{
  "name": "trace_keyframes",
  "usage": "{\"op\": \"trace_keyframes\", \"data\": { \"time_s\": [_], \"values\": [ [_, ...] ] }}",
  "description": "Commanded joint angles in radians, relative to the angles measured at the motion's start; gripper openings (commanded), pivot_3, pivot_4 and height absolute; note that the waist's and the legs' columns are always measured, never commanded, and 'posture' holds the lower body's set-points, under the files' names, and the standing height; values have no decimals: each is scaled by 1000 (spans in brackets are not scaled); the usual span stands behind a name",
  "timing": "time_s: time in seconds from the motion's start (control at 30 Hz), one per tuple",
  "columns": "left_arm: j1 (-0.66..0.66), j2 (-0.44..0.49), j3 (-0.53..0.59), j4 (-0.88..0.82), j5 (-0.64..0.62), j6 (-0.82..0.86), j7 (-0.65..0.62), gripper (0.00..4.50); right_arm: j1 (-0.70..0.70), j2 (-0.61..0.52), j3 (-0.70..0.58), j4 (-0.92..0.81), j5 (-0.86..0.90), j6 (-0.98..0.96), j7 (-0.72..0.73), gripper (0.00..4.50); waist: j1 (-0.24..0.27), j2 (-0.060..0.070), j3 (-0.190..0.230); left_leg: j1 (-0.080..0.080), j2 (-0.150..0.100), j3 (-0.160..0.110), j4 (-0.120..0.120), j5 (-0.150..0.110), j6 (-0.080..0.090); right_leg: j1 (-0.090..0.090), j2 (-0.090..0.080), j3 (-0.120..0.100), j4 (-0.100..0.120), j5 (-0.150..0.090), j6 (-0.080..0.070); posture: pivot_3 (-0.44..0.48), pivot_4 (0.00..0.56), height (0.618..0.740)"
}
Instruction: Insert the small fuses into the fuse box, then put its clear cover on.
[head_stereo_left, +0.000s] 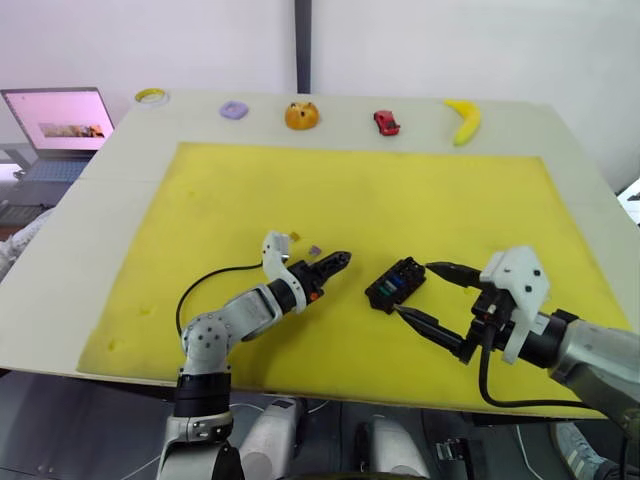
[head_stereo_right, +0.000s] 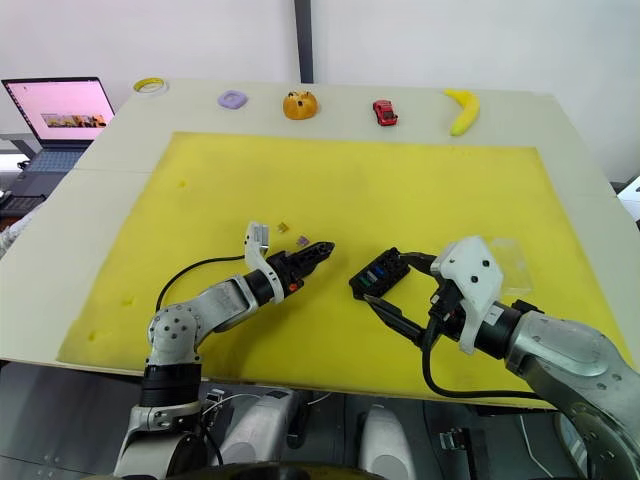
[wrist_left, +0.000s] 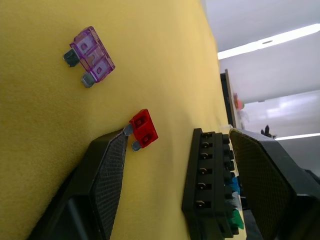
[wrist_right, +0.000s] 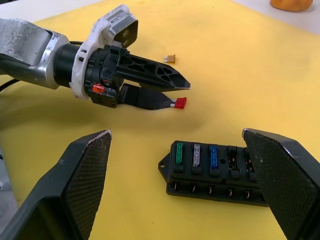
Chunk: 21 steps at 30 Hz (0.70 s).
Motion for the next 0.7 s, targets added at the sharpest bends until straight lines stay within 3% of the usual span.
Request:
{"op": "trace_keyframes", "data": {
  "time_s": [0.03,0.33,0.43,0.5,0.7],
  "values": [
    [13,-7,-4,56,32,22,28,3434,-8,1,-8,-25,-4,-22,-1,4500,0,0,0,0,0,0,0,0,0,0,0,0,0,0,0,0,150,735],
    [6,-11,-2,67,40,31,21,3434,-7,1,-11,-26,-7,-23,3,4500,1,0,0,0,0,0,0,0,0,0,0,0,-1,0,0,0,150,735],
    [7,-14,9,68,32,33,26,2554,-8,0,-10,-26,-9,-23,4,4500,0,0,0,0,0,0,0,0,0,0,0,0,-1,0,0,0,150,735],
    [8,-14,15,69,29,40,26,1590,-9,2,-7,-26,-11,-24,4,4500,0,0,0,0,0,0,0,0,0,0,0,0,-1,0,1,0,150,735],
    [16,-12,20,60,30,52,27,1590,-10,3,-4,-26,-14,-26,6,4500,-1,0,0,0,0,0,-1,0,1,0,0,0,-2,0,1,0,150,735]
  ]
}}
